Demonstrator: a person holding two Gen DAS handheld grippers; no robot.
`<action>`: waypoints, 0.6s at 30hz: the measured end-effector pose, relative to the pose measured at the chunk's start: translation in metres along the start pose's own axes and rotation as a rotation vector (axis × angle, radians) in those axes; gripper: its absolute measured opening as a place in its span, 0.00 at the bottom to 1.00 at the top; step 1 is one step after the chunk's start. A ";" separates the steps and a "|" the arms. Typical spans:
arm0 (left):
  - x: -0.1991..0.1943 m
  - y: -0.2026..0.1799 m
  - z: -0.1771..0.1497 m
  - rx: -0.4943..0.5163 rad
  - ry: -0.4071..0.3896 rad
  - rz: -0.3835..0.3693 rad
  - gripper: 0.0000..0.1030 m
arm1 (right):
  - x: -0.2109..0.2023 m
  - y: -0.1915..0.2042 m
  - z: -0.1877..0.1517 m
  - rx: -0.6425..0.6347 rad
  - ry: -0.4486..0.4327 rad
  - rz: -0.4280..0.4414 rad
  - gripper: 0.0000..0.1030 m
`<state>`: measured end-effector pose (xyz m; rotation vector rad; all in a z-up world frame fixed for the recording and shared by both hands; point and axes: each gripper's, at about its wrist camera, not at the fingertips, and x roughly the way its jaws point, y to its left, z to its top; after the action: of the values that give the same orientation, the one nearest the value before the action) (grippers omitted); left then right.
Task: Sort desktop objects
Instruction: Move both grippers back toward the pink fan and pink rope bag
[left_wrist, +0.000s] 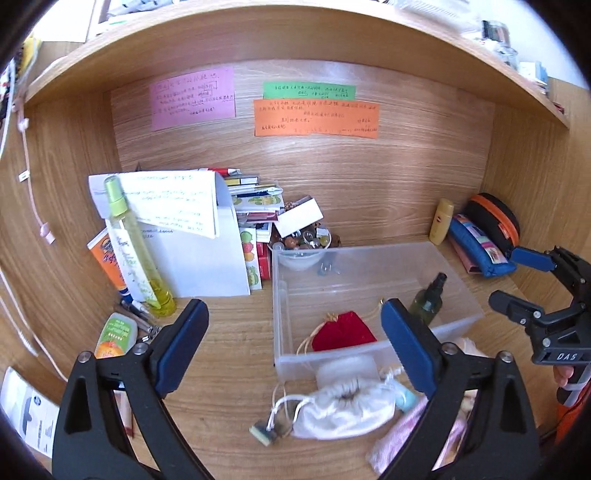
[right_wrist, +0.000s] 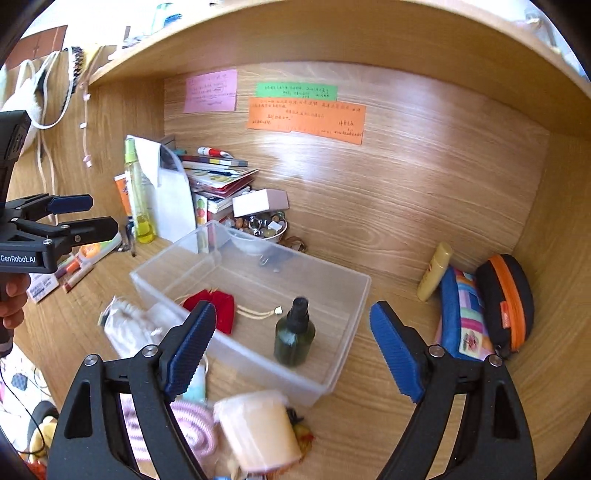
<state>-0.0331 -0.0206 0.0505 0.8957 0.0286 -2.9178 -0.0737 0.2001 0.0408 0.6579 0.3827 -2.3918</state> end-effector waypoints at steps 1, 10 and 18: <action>-0.003 0.001 -0.005 0.004 -0.001 0.004 0.93 | -0.005 0.002 -0.003 -0.005 -0.003 -0.003 0.81; -0.019 0.004 -0.048 0.003 0.023 -0.005 0.93 | -0.044 0.024 -0.041 -0.066 0.014 0.007 0.86; -0.024 -0.012 -0.082 0.037 0.060 -0.050 0.93 | -0.049 0.035 -0.084 -0.067 0.092 0.062 0.87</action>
<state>0.0318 -0.0026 -0.0038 1.0029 0.0007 -2.9453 0.0128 0.2324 -0.0066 0.7397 0.4721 -2.2854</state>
